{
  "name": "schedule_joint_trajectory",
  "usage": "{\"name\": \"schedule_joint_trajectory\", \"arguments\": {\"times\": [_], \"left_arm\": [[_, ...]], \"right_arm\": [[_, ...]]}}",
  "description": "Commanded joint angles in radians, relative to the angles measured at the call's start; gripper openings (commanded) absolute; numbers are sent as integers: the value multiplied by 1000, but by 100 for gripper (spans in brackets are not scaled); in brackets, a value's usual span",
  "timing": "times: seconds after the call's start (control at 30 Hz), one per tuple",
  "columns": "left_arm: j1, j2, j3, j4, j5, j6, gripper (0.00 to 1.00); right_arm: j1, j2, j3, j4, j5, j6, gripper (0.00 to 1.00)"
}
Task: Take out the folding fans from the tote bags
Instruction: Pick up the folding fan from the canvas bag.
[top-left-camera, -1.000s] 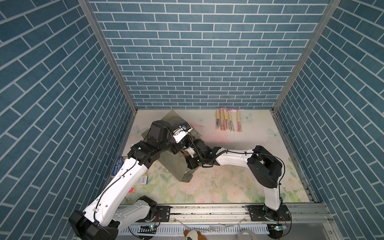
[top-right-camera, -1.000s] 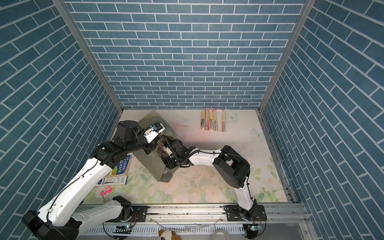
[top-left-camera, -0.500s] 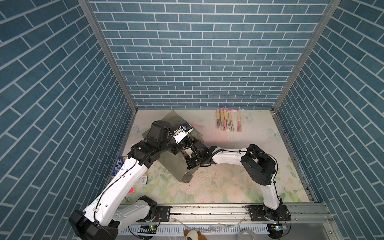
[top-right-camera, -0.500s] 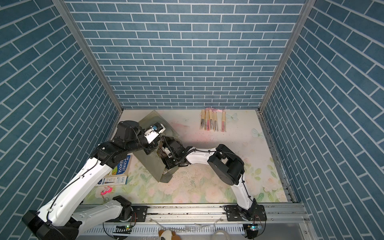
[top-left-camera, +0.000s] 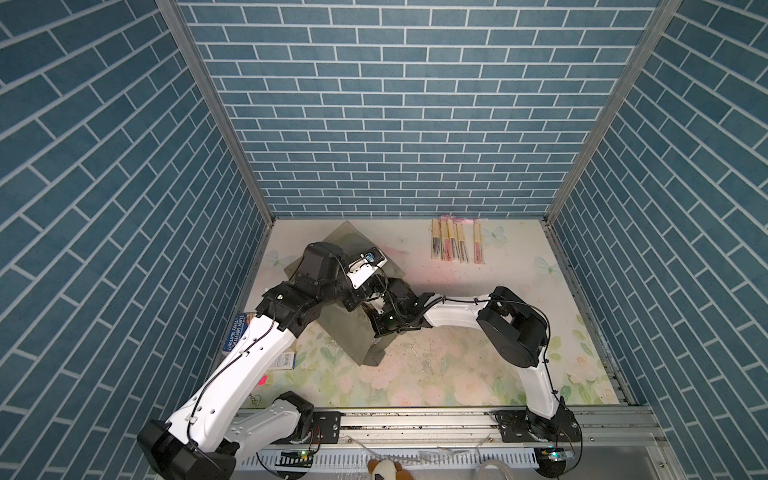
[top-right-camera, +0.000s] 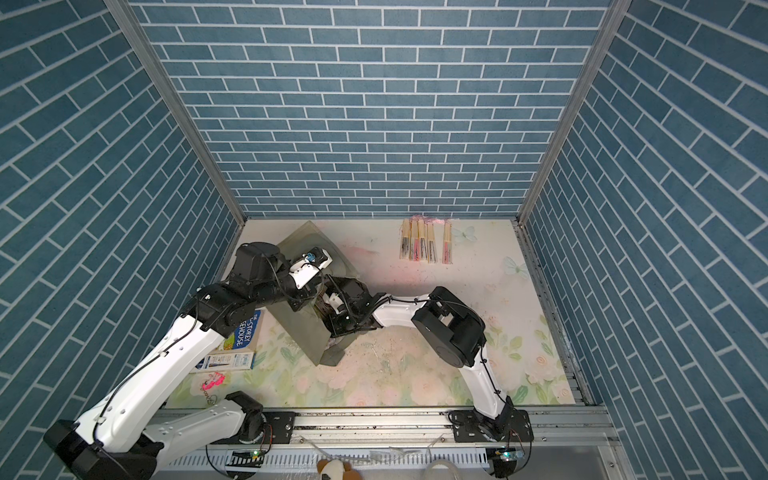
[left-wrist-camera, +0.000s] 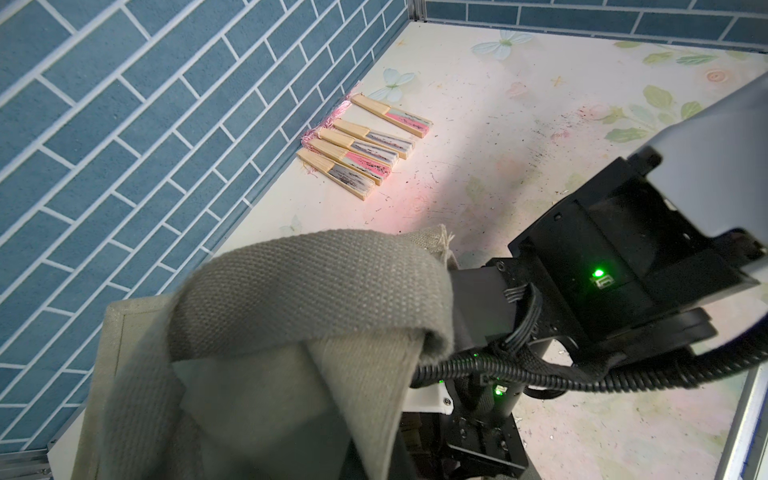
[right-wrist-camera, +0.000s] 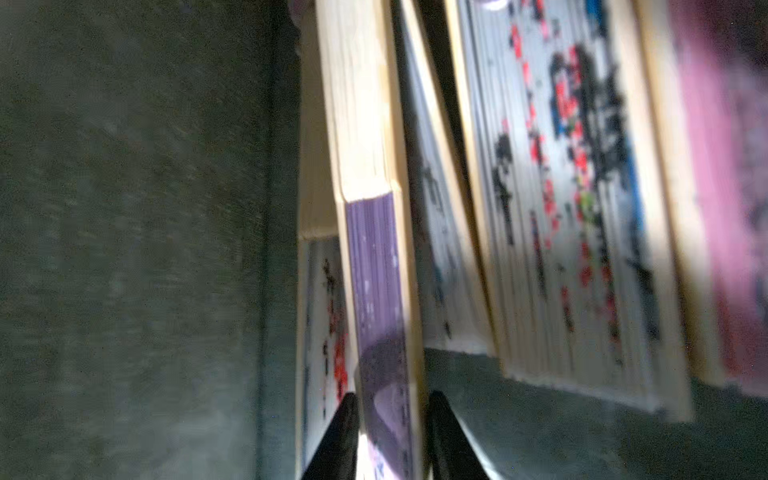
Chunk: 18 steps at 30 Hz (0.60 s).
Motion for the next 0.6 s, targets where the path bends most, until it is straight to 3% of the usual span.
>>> {"name": "schedule_joint_trajectory", "arguments": {"times": [0.0,0.57], "left_arm": [[-7,-5,12,29,13,14,0],[-9,-6,10,28,7,17,0]], "right_arm": [[-17,7,-35,99,-73,98,28],[-22,85,-17,182,-172,171,24]]}}
